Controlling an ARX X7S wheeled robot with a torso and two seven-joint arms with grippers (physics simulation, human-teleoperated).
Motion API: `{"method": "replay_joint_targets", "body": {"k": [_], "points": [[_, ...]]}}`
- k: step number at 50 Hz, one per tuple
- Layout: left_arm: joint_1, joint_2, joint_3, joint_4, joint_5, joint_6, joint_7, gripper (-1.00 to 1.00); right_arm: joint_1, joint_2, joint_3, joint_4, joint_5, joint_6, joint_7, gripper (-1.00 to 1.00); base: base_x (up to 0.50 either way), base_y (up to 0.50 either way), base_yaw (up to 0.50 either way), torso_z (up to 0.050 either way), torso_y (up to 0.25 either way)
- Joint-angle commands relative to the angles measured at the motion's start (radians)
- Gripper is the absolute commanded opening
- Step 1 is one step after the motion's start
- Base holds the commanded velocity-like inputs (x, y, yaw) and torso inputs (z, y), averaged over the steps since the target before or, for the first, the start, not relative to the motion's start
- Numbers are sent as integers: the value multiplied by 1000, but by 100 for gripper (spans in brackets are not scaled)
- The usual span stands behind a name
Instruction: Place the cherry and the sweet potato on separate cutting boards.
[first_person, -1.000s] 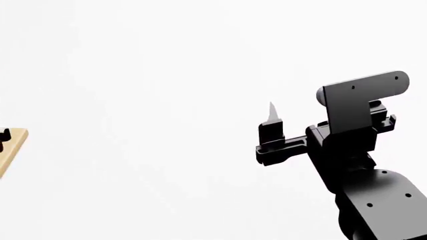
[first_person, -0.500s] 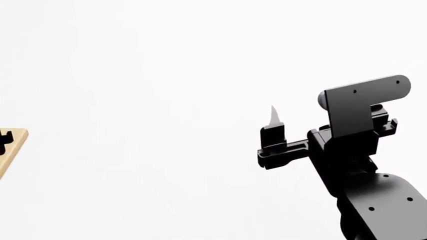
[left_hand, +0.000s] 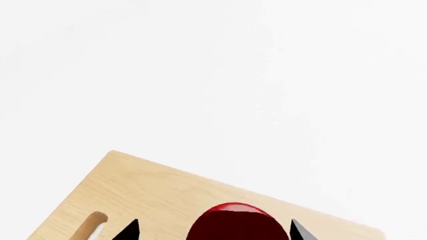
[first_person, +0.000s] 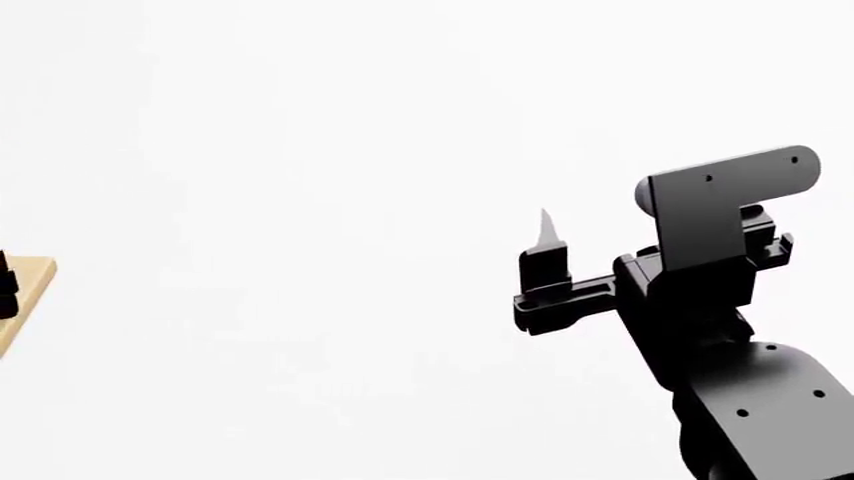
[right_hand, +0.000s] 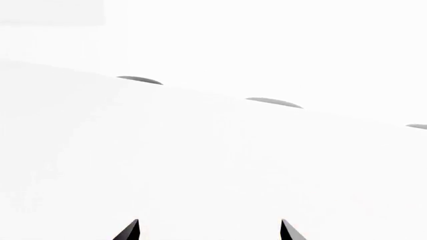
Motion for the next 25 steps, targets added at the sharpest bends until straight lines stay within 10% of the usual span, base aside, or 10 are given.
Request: {"method": "replay_joint_targets", "body": {"k": [1,25], "points": [[48,-55,-16,254,-47,-125,-68,100,5,-2,-4,1,3,2,-1,100,0,0,0,0,0],[66,-141,-52,775,-165,-332,-180,100,25,5,1,-16,13,15,4,100,0,0,0,0,0]]}}
